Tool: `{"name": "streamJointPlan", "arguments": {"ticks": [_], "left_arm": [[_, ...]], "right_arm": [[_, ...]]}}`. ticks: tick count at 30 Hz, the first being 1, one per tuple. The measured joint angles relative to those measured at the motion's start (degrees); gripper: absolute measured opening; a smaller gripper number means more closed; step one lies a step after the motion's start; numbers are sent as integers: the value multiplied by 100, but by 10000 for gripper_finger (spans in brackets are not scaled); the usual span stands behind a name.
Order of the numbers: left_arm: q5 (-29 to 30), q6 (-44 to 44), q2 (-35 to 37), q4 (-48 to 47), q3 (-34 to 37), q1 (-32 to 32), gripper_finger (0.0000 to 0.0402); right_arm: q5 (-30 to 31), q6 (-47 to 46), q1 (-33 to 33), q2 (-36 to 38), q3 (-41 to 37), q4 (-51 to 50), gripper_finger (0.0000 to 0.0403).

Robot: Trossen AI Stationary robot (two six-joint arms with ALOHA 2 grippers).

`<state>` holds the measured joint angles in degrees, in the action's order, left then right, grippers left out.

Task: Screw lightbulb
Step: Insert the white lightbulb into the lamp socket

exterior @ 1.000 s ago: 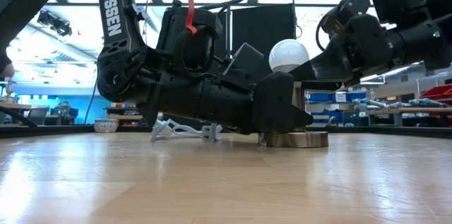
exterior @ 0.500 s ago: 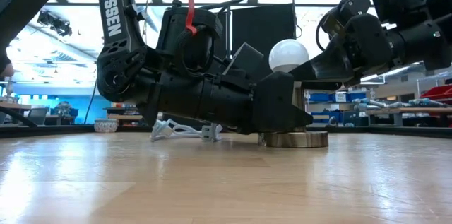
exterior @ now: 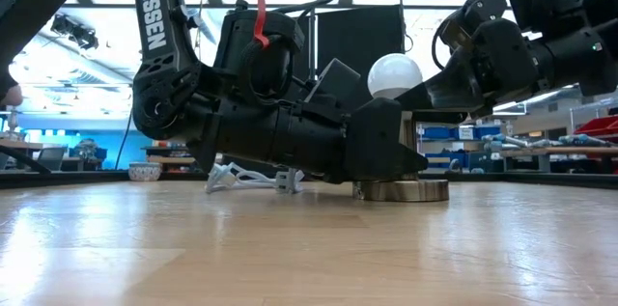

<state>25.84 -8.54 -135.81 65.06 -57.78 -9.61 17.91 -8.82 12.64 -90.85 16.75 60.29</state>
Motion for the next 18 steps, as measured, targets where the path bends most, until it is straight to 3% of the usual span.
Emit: {"name": "streamJointPlan", "arguments": {"ticks": [11,18], "left_arm": [[-21,15,-2,4,0,2,198],[-28,13,-2,8,0,2,198]], "right_arm": [[0,4,-4,2,0,0,224],[0,6,-4,-2,0,-8,162]]}}
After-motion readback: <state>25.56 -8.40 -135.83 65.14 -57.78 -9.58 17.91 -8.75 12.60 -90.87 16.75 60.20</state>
